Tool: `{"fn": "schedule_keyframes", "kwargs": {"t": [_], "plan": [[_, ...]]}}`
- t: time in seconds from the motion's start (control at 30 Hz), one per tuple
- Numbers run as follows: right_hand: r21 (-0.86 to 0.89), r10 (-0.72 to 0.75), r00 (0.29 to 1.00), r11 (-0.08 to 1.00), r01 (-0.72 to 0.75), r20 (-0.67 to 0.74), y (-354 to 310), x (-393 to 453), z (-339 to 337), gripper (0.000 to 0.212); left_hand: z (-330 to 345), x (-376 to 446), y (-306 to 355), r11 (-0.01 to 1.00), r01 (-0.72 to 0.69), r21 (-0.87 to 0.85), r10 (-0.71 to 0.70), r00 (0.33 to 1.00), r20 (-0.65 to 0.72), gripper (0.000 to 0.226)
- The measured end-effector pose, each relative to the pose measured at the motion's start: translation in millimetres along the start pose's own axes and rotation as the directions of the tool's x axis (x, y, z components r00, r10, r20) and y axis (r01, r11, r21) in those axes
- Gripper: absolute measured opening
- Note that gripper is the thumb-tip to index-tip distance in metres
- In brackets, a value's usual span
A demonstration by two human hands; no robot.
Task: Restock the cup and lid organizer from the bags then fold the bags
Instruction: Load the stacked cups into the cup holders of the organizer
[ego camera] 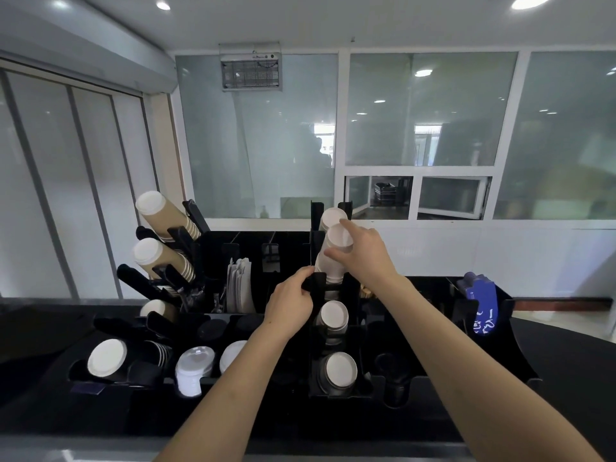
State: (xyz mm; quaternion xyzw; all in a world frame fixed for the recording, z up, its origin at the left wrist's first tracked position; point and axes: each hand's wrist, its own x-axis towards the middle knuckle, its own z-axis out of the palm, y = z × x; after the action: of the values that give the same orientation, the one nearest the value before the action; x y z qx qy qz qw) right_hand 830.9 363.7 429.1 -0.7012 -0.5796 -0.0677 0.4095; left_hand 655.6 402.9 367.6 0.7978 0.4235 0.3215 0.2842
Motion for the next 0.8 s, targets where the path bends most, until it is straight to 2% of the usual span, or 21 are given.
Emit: {"fn": "schedule_keyframes", "kwargs": {"t": [0.1, 0.2, 0.4, 0.8], "plan": [[-0.018, 0.019, 0.997, 1.000, -0.018, 0.077, 11, -2, 14, 0.076, -1, 2, 0, 1.000, -0.013, 0.005, 0.013, 1.000, -0.009, 0.065], [-0.013, 0.029, 0.994, 1.000, -0.028, 0.102, 18, -5, 21, 0.068, -1, 3, 0, 0.999, -0.029, -0.032, 0.028, 0.999, -0.014, 0.064], [-0.024, -0.014, 0.996, 1.000, 0.016, 0.093, 32, -4, 27, 0.059, 0, 8, -4, 0.994, -0.010, -0.108, 0.008, 1.000, -0.020, 0.065], [0.036, 0.007, 0.993, 0.999, -0.011, 0.122, 29, -12, 25, 0.063, 1, 6, -4, 0.993, -0.007, -0.119, 0.011, 0.999, 0.033, 0.065]]}}
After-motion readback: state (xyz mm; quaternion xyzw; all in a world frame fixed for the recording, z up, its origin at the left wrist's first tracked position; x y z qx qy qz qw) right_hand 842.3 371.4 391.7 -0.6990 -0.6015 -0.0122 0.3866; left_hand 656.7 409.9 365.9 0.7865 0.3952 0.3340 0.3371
